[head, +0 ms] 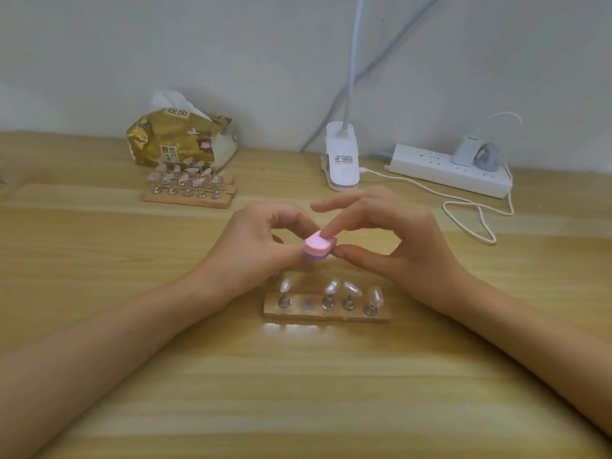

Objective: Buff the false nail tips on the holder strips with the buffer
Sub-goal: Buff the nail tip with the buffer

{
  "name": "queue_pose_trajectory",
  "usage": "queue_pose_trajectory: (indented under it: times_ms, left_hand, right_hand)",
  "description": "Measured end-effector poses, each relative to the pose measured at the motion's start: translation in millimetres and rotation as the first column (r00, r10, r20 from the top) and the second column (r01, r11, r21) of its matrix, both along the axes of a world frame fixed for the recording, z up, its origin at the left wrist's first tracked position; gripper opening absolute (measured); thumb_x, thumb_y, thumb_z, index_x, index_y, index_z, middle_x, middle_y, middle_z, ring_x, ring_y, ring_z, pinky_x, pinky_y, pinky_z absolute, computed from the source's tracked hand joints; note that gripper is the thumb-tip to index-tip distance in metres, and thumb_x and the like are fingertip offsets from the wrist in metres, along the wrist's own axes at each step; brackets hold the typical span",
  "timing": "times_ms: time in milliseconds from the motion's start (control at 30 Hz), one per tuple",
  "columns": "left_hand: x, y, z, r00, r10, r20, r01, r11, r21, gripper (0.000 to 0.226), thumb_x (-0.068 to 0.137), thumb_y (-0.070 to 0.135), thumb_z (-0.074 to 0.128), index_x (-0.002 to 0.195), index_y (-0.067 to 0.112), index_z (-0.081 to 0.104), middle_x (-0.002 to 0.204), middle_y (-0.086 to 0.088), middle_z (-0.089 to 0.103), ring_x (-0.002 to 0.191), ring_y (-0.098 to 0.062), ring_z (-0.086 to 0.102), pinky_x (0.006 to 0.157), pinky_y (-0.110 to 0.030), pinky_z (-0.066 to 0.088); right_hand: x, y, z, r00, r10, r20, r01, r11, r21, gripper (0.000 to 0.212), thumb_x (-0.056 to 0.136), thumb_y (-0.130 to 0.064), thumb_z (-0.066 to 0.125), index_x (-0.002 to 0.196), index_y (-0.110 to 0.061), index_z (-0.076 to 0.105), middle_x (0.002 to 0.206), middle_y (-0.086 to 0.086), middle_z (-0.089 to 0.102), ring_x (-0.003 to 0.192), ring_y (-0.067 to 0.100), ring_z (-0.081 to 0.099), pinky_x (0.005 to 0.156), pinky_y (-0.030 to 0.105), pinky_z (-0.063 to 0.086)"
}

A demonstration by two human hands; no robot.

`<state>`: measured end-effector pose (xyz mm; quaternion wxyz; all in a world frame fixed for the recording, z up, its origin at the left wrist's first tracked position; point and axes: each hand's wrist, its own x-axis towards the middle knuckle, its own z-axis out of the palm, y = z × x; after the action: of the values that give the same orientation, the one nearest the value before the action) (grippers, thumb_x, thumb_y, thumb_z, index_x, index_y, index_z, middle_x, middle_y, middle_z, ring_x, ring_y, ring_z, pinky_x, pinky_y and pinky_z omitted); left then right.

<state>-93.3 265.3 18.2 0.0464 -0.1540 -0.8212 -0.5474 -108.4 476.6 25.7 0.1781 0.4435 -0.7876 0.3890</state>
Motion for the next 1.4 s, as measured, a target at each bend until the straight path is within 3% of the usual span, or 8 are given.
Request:
queue_pose_trajectory:
  times_ms: [233, 367, 500, 633, 767, 900, 1267, 1400]
  left_hand:
    - [-2.2, 0.0, -1.5, 1.0, -0.006, -0.018, 0.006, 1.0, 0.001, 0.009, 0.083, 0.019, 0.076, 0.076, 0.025, 0.074, 0.088, 0.013, 0.075, 0.042, -0.001, 0.046, 0.043, -0.012, 0.036]
    - [-1.4, -0.5, -1.6, 1.0, -0.016, -0.006, 0.016, 1.0, 0.014, 0.005, 0.08, 0.029, 0.078, 0.08, 0.025, 0.075, 0.084, 0.017, 0.072, 0.04, -0.006, 0.045, 0.042, -0.016, 0.037]
    - [-0.8, -2.9, -0.8, 0.999, -0.024, -0.021, 0.024, 1.0, 0.017, 0.006, 0.08, 0.029, 0.077, 0.079, 0.025, 0.074, 0.08, 0.019, 0.07, 0.039, -0.006, 0.044, 0.042, -0.014, 0.036]
    - [-1.0, -2.0, -1.2, 0.999, -0.031, -0.03, 0.031, 0.999, 0.018, 0.004, 0.08, 0.027, 0.078, 0.078, 0.027, 0.075, 0.081, 0.015, 0.072, 0.04, -0.01, 0.045, 0.042, -0.016, 0.037]
    - [-0.5, -1.8, -1.3, 0.999, -0.035, -0.032, 0.036, 0.999, 0.012, 0.005, 0.079, 0.028, 0.078, 0.078, 0.025, 0.074, 0.069, 0.017, 0.067, 0.038, -0.006, 0.043, 0.042, -0.015, 0.035]
    - [-0.4, -1.2, -0.9, 0.999, -0.033, -0.04, 0.034, 0.999, 0.023, 0.006, 0.078, 0.029, 0.079, 0.08, 0.024, 0.076, 0.077, 0.013, 0.071, 0.038, -0.009, 0.044, 0.042, -0.016, 0.035]
    - [1.0, -1.5, -1.0, 0.996, -0.069, -0.048, 0.07, 0.998, 0.005, 0.014, 0.071, 0.032, 0.084, 0.076, 0.025, 0.073, 0.063, 0.019, 0.065, 0.038, -0.005, 0.041, 0.041, -0.013, 0.033]
    - [0.3, -2.1, -1.6, 0.997, -0.058, -0.052, 0.059, 0.998, 0.026, 0.006, 0.079, 0.024, 0.08, 0.077, 0.026, 0.074, 0.074, 0.018, 0.07, 0.038, -0.007, 0.043, 0.042, -0.013, 0.034]
  right_hand:
    - [-5.8, 3.8, 4.4, 0.997, -0.048, 0.058, 0.058, 0.983, -0.177, 0.025, 0.088, -0.003, 0.074, 0.11, -0.011, 0.065, 0.105, 0.005, 0.071, 0.101, 0.021, 0.069, 0.088, 0.042, 0.057]
    - [-7.8, 6.7, 1.4, 0.997, -0.042, 0.071, 0.047, 0.996, -0.073, 0.019, 0.087, -0.001, 0.074, 0.106, -0.004, 0.072, 0.104, 0.009, 0.069, 0.099, 0.023, 0.067, 0.077, 0.041, 0.059]
    - [-5.3, -1.7, -1.6, 0.997, 0.018, -0.079, -0.018, 1.0, 0.004, 0.02, 0.084, -0.002, 0.078, 0.104, -0.006, 0.076, 0.1, 0.007, 0.068, 0.093, 0.02, 0.067, 0.077, 0.036, 0.056]
    - [-8.5, 3.4, 0.2, 0.997, -0.073, 0.031, 0.077, 0.987, -0.143, 0.026, 0.082, 0.003, 0.076, 0.106, -0.007, 0.074, 0.101, 0.011, 0.068, 0.095, 0.023, 0.068, 0.083, 0.042, 0.058]
    - [-1.3, -4.7, -3.4, 0.996, 0.002, -0.095, -0.004, 1.0, -0.025, 0.021, 0.083, -0.004, 0.077, 0.104, -0.006, 0.076, 0.1, 0.007, 0.07, 0.096, 0.016, 0.069, 0.087, 0.028, 0.054]
    - [-4.8, -0.5, -0.3, 0.995, -0.098, -0.023, 0.095, 0.989, -0.11, 0.023, 0.082, 0.0, 0.077, 0.105, -0.005, 0.075, 0.1, 0.01, 0.071, 0.095, 0.023, 0.068, 0.085, 0.039, 0.056]
    - [1.4, -5.4, -3.3, 0.996, 0.013, -0.093, -0.016, 0.999, -0.031, 0.022, 0.083, -0.004, 0.077, 0.105, -0.005, 0.075, 0.101, 0.009, 0.071, 0.095, 0.018, 0.069, 0.088, 0.031, 0.055]
    - [-5.9, 1.1, -0.1, 0.998, -0.062, 0.019, 0.064, 0.987, -0.15, 0.024, 0.083, 0.001, 0.075, 0.106, -0.005, 0.074, 0.103, 0.013, 0.069, 0.099, 0.025, 0.069, 0.089, 0.044, 0.056]
